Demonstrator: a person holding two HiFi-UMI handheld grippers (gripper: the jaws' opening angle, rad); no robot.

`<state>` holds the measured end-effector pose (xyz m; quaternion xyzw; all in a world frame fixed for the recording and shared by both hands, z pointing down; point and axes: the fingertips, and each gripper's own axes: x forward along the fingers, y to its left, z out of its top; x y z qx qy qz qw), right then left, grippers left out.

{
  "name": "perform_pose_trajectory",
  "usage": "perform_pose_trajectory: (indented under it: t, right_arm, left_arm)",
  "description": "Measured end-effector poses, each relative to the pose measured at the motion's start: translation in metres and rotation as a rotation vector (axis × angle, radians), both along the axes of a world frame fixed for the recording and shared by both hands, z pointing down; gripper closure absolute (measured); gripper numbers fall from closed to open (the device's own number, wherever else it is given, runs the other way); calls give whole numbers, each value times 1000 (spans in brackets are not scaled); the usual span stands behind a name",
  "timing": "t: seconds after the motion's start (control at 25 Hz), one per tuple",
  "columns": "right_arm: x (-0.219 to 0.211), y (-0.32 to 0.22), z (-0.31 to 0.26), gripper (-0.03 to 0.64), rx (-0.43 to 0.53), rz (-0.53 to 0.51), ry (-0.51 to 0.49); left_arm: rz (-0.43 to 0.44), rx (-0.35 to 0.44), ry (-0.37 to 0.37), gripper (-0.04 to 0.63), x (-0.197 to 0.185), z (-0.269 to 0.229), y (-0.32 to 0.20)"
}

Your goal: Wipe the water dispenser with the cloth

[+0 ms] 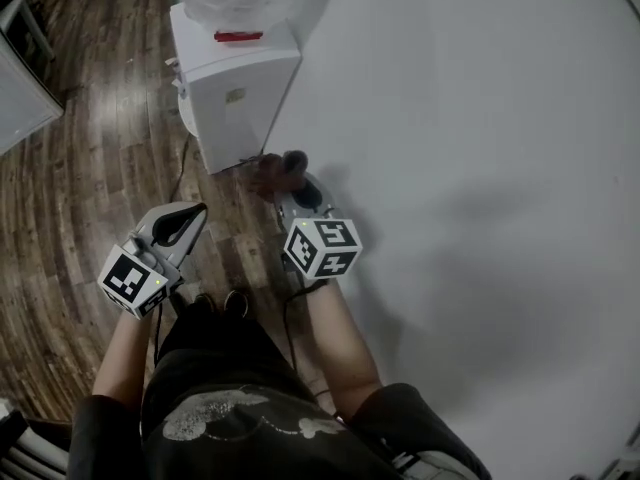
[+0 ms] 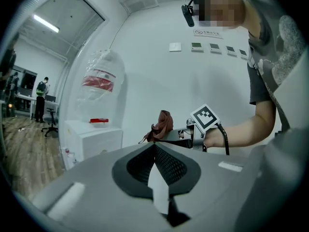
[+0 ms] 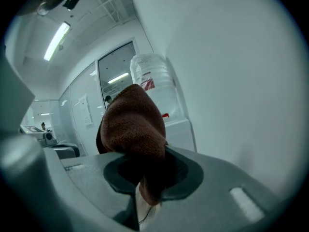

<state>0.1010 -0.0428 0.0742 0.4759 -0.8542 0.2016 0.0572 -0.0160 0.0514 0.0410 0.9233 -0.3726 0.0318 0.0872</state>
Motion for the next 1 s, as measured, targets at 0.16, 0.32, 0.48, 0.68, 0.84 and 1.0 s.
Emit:
perform_pose_trajectory:
  t: [0.16,0.32,0.48,0.68,0.84,1.0]
  right_arm:
    - [5,17,10,552,-11,-7,-14]
    - [6,32,19,552,-28,-12,-21]
    - [1,49,35,552,-67,2,-21]
    - [-13,85,48,552,-92,45,9]
    - [-31,121,39,552,-92,115,18]
    - [-56,160,23,552,-77,158,33]
  left_arm:
    - [-65,-28,27,578,-13,-5,7]
    - [-102,-38,42,578,-23,-10,9]
    - [-129,-25,52,578,-43,-18,21]
    - [-134,-36,62,578,-82,-11,52]
    - [-91,-42,73,578,-118,-11,78]
    - [-30,-40,66,578,-150,-13,108]
